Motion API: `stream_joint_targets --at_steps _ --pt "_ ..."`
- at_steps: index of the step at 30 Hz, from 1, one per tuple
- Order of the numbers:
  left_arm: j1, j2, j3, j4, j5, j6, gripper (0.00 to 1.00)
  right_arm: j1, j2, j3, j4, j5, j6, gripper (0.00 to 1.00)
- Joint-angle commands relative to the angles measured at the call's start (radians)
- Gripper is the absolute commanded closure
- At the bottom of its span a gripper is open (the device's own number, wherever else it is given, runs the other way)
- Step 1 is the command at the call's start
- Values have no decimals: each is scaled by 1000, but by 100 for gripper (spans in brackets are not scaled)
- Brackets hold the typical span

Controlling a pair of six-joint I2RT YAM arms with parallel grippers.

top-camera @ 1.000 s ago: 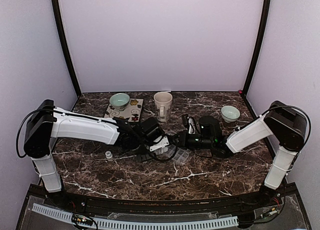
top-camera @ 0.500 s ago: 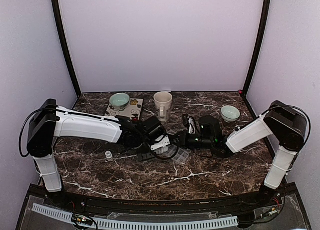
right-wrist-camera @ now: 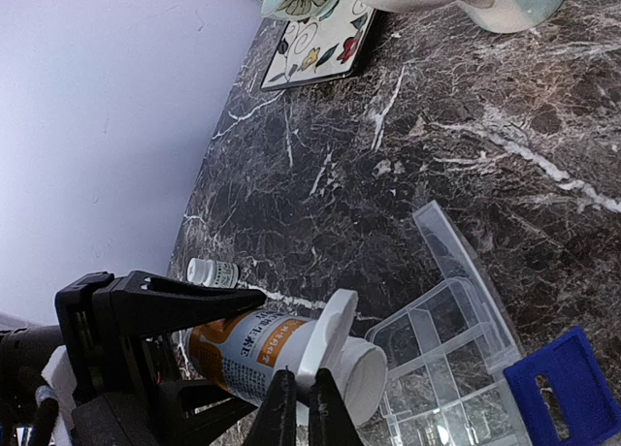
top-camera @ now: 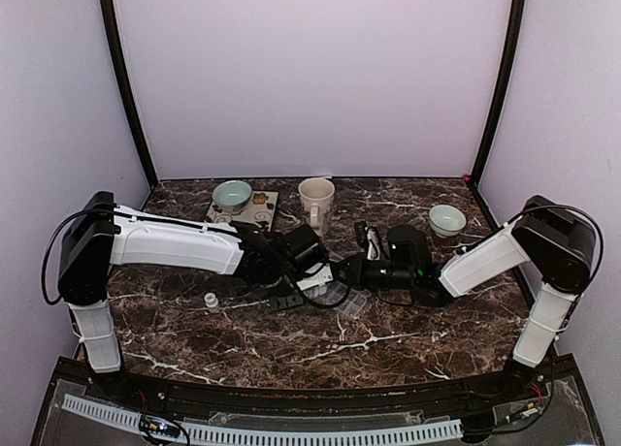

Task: Sort the pills into containers
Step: Pour the pill into the compartment of the pill container.

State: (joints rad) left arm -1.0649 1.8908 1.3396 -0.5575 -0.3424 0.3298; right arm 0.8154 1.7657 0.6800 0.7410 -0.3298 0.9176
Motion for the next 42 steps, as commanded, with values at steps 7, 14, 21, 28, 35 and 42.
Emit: stream_joint_targets --at_steps 7,14,21,28,35,42 --pt "-13 13 66 -55 -26 8 100 -4 4 -21 53 -6 -10 95" --pt "-18 19 78 -68 -31 10 100 -3 0 -24 51 -2 -15 95" --pt "-20 25 93 -79 -35 14 100 -3 -4 -24 53 3 -24 95" --pt "-21 34 116 -97 -38 17 100 -3 -4 -20 48 -2 -30 95" --pt "-24 39 124 -108 -45 19 100 -4 -6 -21 49 -2 -32 96" --pt "-33 50 147 -125 -57 21 100 -4 -9 -27 53 1 -29 96"
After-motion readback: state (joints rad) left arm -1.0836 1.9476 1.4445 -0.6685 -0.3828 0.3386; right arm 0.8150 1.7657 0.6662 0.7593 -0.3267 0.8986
